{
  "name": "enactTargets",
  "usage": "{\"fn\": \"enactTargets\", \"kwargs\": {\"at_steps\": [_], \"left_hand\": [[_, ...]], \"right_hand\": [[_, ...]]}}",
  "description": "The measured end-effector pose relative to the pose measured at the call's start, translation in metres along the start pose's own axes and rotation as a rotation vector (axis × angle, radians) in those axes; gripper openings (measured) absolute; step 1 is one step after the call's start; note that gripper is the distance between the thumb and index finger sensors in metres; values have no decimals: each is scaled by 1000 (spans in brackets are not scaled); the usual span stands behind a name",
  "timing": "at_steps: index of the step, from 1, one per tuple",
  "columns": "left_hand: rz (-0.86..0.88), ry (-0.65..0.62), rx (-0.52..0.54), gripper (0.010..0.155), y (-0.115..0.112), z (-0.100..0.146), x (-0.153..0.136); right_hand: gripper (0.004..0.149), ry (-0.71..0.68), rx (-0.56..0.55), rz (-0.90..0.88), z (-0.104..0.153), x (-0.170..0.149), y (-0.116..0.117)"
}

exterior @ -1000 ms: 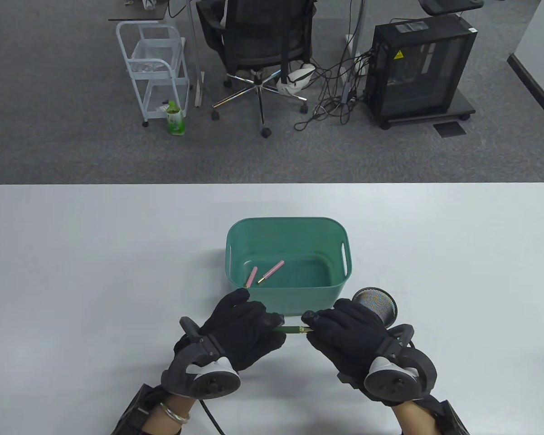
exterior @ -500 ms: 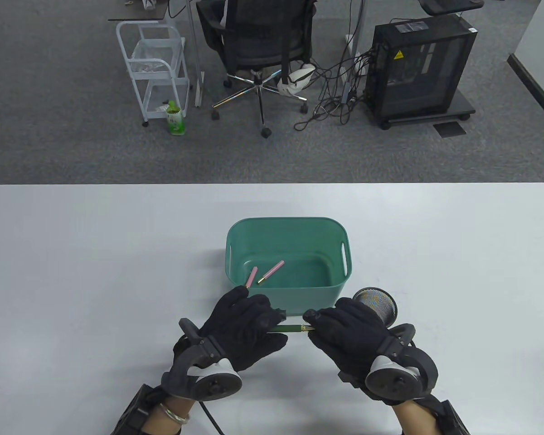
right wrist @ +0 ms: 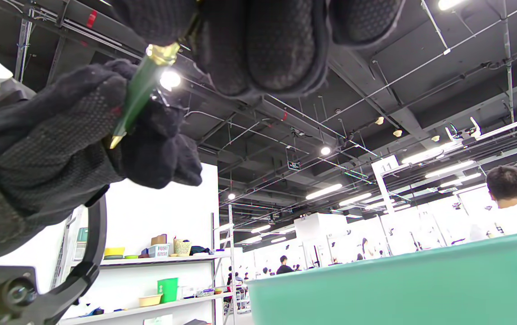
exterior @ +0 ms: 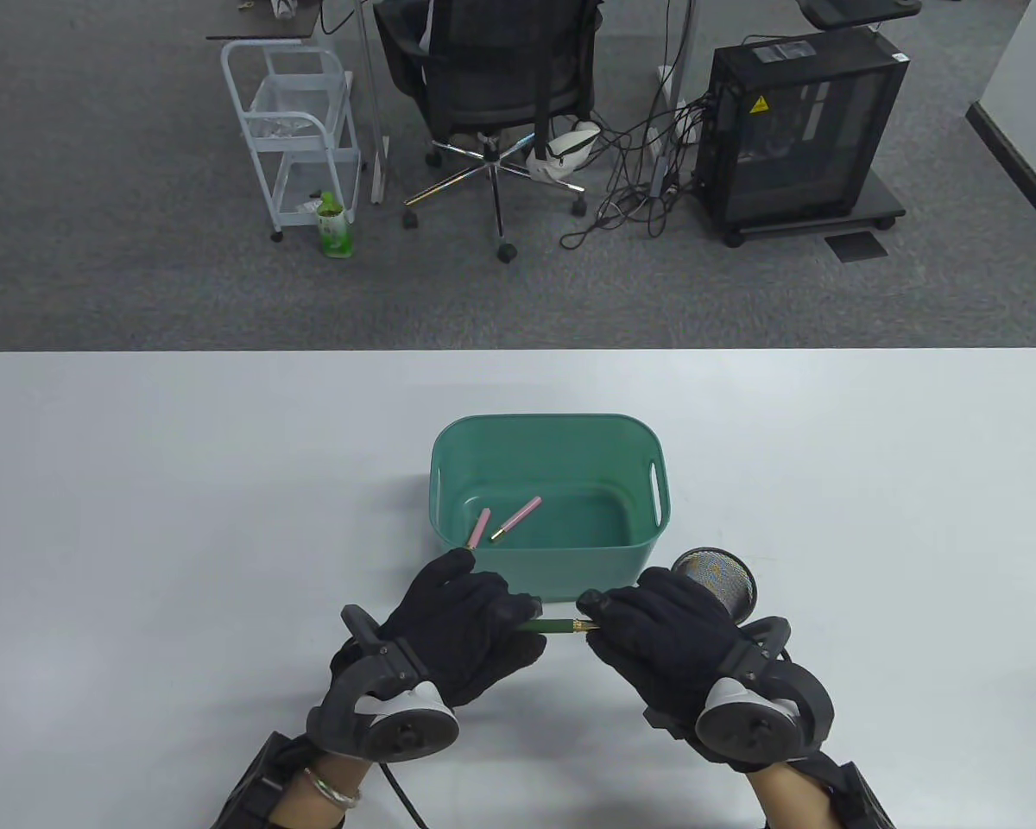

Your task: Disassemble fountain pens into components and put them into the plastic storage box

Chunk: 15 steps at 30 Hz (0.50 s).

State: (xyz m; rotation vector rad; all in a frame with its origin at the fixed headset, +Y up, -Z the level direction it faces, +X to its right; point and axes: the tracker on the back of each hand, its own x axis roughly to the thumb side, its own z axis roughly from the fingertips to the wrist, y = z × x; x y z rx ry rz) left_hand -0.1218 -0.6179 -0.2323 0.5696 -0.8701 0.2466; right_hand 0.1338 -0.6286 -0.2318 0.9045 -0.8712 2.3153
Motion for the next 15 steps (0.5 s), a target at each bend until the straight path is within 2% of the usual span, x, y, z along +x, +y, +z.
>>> {"fn": "enactTargets", "kwargs": {"at_steps": [15], "left_hand": [[10,8,8,55,0,0,-2]], "right_hand": [[41,-2,2,3,0,0,1]]}}
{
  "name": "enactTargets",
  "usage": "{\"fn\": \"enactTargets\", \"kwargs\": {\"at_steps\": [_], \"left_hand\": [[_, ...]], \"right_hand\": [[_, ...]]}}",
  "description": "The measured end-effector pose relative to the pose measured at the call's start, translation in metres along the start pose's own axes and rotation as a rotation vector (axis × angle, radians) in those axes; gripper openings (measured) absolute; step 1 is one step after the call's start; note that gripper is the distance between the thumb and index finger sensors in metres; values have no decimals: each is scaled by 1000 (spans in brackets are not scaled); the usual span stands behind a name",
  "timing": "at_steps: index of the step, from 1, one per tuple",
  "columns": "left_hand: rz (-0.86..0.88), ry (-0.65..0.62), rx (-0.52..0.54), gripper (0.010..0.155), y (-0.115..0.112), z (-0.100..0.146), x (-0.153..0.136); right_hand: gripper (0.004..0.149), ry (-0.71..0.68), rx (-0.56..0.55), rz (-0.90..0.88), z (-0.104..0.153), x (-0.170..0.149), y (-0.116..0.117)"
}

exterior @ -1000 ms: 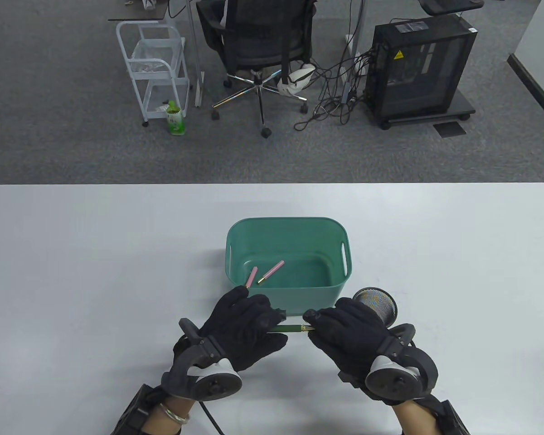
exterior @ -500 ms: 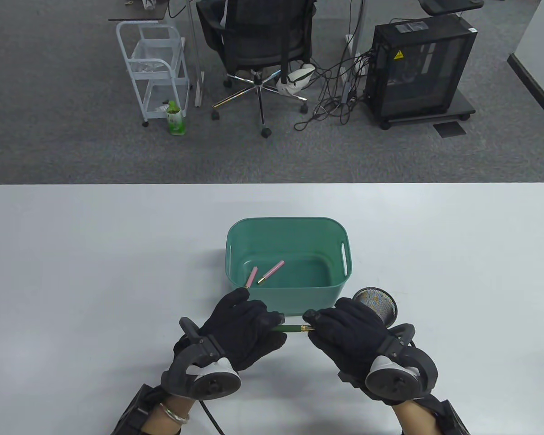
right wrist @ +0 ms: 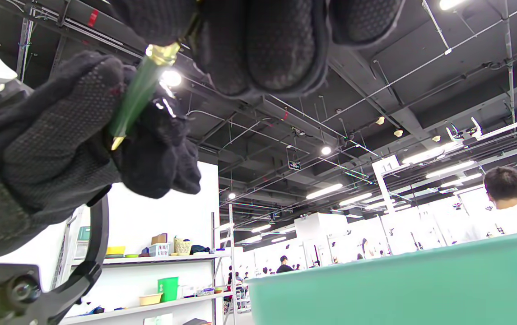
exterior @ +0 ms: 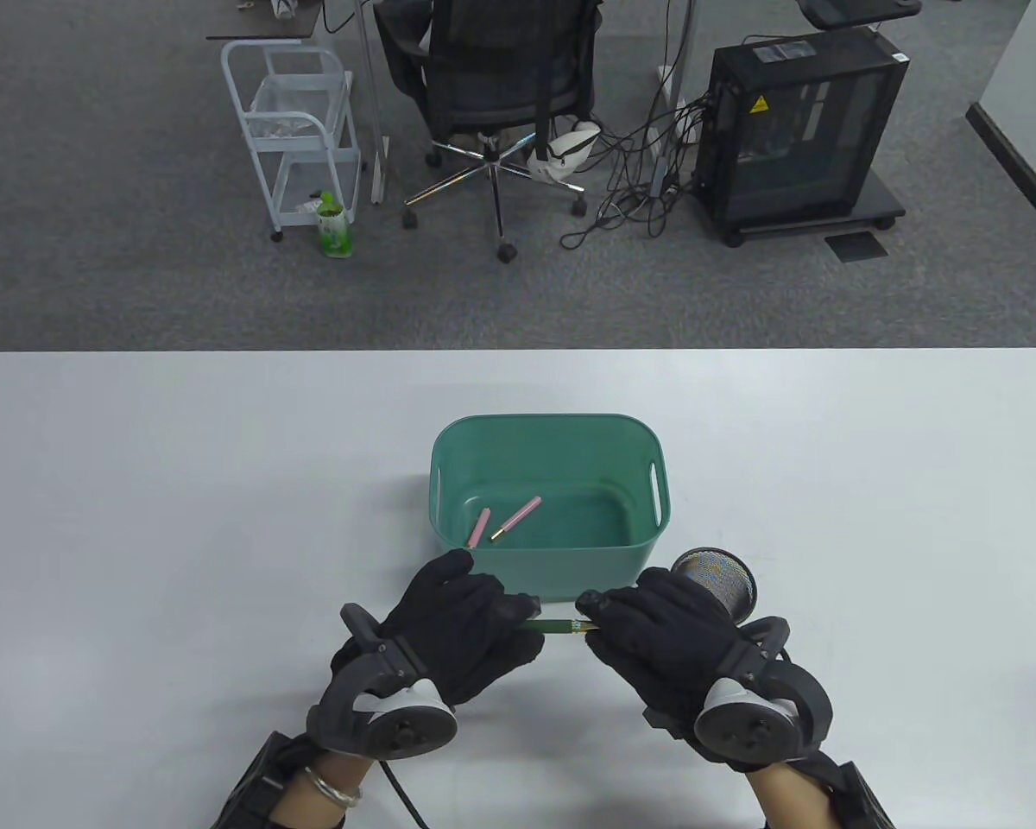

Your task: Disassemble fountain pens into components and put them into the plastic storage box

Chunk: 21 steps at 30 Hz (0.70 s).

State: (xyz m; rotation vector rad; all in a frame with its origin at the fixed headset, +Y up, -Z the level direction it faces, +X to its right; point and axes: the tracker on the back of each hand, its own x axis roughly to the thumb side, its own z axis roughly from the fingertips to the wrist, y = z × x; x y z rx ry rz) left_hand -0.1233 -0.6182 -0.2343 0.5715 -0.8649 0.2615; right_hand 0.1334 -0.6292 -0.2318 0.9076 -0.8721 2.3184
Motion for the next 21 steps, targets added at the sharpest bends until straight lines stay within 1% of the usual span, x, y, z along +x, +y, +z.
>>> {"fn": "enactTargets", "kwargs": {"at_steps": [3,7,10,14,21], "left_hand": [[-5,-1,-12,62,0,0,0],[-17,-5,-18,63,0,0,1],[-21,-7,-26,59,0,0,2],[-21,-20,-13,48,0,0,3],[-16,-19,-3,47,0,1,3]], "right_hand": [[41,2,0,-1,0,0,0],[41,4,-2,-2,0,-1,0],[41,4,-2,-2,0,-1,0],[42,4,-4,-2,0,-1,0],[41,2,-6,-5,0,-1,-1]]}}
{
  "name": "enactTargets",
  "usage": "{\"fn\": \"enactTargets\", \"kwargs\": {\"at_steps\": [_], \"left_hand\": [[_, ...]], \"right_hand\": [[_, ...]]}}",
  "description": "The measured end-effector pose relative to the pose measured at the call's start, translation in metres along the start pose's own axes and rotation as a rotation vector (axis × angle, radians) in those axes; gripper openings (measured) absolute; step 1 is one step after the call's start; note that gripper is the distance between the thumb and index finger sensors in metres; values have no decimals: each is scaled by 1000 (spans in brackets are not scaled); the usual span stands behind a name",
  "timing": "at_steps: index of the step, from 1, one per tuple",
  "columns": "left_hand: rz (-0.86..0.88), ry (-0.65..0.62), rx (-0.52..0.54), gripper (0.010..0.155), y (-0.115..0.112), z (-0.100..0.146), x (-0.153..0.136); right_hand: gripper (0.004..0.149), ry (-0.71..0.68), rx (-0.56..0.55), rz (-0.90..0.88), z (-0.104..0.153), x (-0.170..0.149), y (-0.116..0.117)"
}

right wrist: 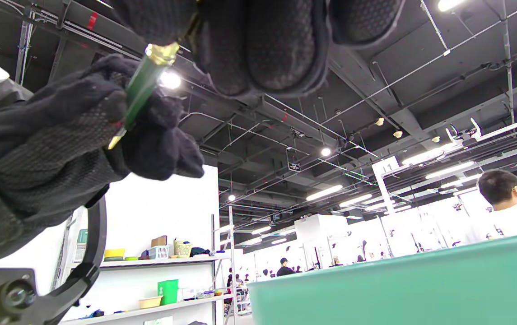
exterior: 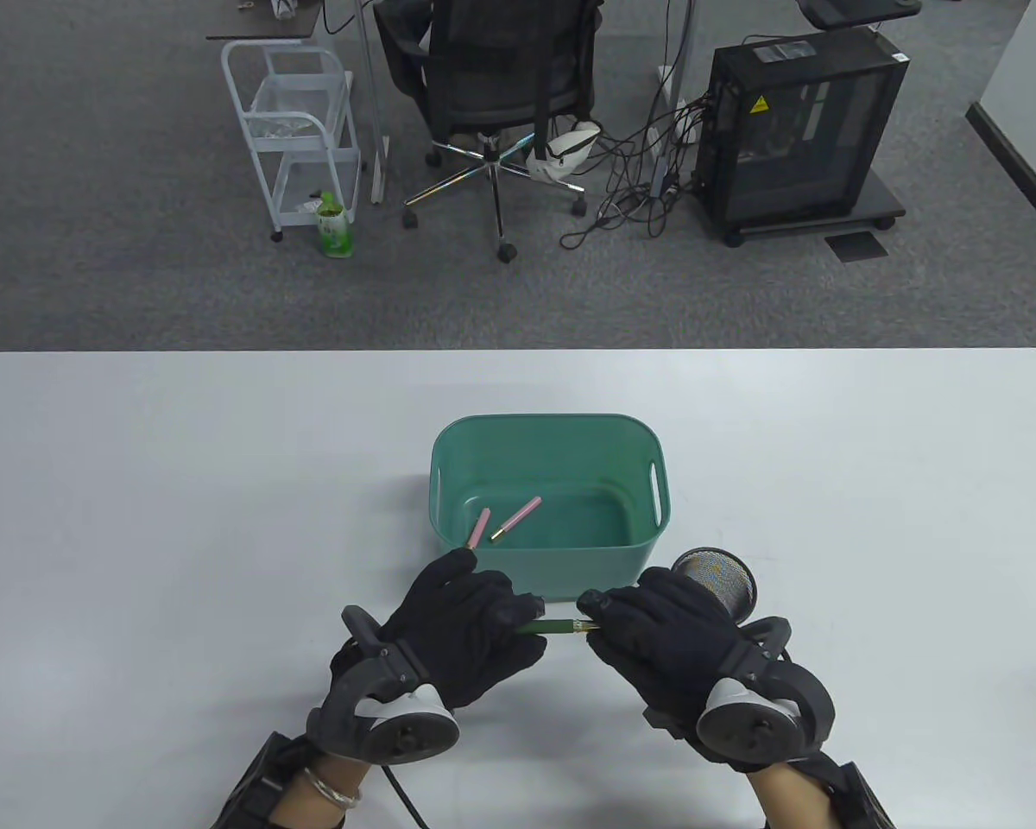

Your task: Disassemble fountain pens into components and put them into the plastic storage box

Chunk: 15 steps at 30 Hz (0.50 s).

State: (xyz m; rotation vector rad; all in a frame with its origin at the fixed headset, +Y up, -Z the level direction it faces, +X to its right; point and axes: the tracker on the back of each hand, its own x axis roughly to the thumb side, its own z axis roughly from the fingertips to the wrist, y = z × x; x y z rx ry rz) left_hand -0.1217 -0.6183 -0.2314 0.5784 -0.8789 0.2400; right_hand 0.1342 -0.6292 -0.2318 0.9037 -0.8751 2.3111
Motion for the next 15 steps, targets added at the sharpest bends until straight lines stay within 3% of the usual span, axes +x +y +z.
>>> {"fn": "enactTargets", "kwargs": {"at_steps": [15], "left_hand": [[7,6,-8,51,-1,-1,-1]], "right_hand": [[41,-3,1,-1,0,0,0]]}}
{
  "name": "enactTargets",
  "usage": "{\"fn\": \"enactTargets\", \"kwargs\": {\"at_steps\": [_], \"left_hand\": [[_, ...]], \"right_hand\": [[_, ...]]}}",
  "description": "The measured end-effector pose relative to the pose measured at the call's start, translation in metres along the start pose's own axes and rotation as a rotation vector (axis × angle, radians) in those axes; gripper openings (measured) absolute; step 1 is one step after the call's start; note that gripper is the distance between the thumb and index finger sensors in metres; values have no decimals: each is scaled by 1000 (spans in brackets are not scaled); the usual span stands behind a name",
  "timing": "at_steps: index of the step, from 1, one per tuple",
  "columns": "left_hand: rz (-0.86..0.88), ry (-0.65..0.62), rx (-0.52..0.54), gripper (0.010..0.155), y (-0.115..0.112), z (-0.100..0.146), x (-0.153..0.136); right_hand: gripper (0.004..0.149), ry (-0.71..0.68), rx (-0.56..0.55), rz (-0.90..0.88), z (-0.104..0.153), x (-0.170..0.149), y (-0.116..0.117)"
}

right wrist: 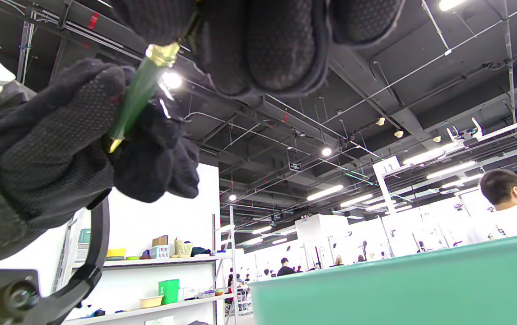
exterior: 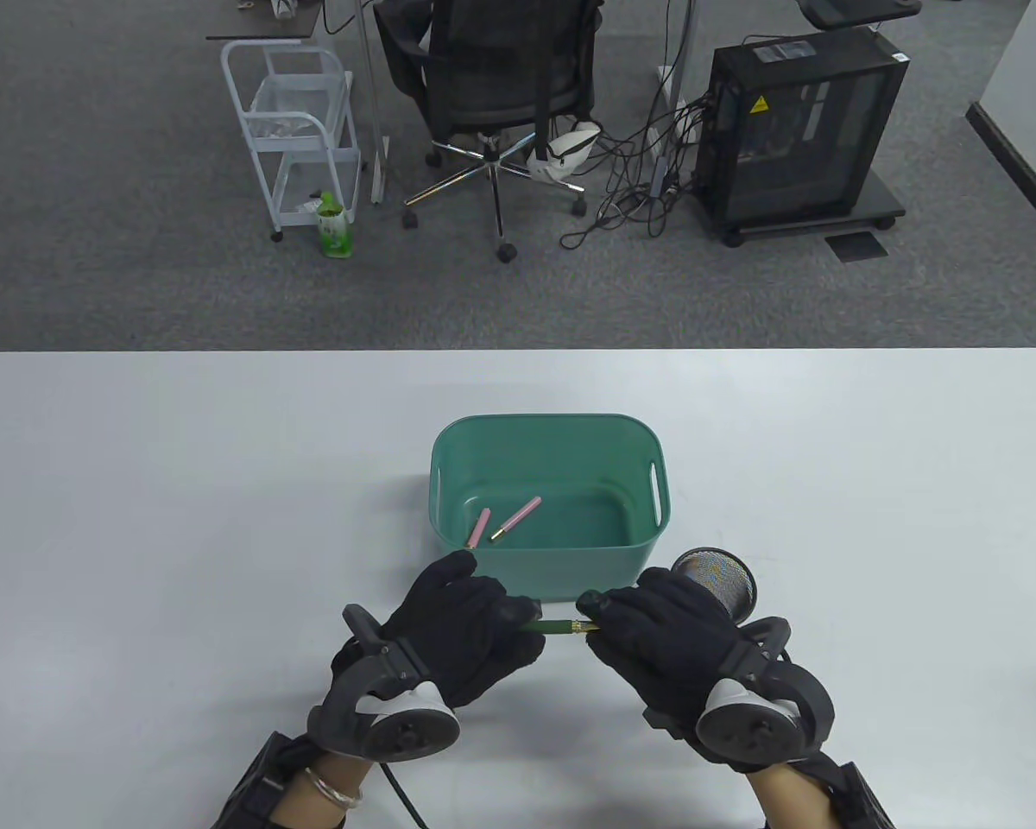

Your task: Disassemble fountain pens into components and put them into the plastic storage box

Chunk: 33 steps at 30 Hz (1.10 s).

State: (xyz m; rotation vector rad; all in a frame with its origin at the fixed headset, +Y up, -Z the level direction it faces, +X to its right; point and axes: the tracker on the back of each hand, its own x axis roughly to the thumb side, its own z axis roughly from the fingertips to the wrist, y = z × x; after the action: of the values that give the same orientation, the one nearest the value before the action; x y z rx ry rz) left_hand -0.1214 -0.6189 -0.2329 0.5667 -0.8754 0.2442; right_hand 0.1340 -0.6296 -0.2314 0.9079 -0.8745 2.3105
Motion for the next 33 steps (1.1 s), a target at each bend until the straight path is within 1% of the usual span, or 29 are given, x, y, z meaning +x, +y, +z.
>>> {"fn": "enactTargets", "kwargs": {"at_steps": [7,12,15,19,20,33], "left_hand": [[4,6,3,54,0,0,-1],[6,6,-4,66,0,1,-2],[-11,5,-8,62,0,0,-1],[-14,-6,-3,49,0,0,1],[-15,-10,6,47,0,0,1],[-3,-4,-5,48,-1,0,0]], "right_hand": [[41,1,0,2,0,0,0],[41,6,-3,-1,0,-1,0],[41,6,-3,0,0,-1,0],[41,6,-4,0,0,-1,0],[42,5,-3,0,0,-1,0],[41,4,-1,3,0,-1,0]]}}
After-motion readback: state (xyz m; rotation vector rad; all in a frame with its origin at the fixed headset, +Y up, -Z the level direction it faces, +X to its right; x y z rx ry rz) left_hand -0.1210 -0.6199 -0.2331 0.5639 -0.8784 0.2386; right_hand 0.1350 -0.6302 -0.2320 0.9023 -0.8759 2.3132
